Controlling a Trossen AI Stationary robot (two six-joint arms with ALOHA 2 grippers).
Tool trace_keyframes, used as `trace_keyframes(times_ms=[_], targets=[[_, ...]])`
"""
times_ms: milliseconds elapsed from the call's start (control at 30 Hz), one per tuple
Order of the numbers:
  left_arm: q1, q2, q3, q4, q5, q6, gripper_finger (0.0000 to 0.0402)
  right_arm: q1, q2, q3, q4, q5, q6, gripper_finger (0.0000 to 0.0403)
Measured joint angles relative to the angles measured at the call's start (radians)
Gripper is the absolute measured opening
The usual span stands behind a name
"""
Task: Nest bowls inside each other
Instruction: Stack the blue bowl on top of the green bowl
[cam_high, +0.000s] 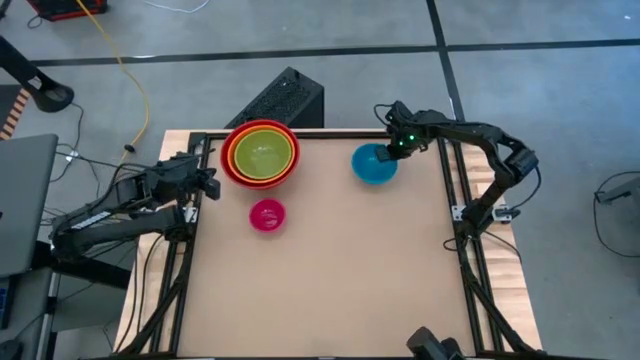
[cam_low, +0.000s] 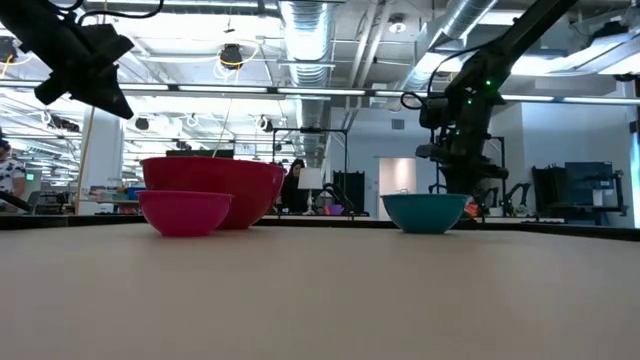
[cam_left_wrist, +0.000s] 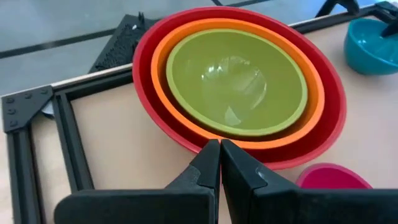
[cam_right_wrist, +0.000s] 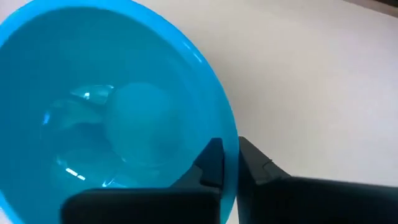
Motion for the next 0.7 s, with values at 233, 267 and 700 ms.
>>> trace_keyframes(times_ms=[233,267,700], targets=[[0.0,0.0,0.0,0.004,-0.017,-0.024,0.0,0.057,0.0,0.064,-0.003,-0.056,0.028,0.0013],[0.0,0.0,0.0,0.004,-0.018,-0.023,0.0,0.074,0.0,0.083,-0.004,-0.057,0.035,0.0012],[0.0,0.0,0.0,0.0,-0.007,-0.017,0.0,0.264,0.004,0.409,0.114,-0.06,0.127,0.0005]])
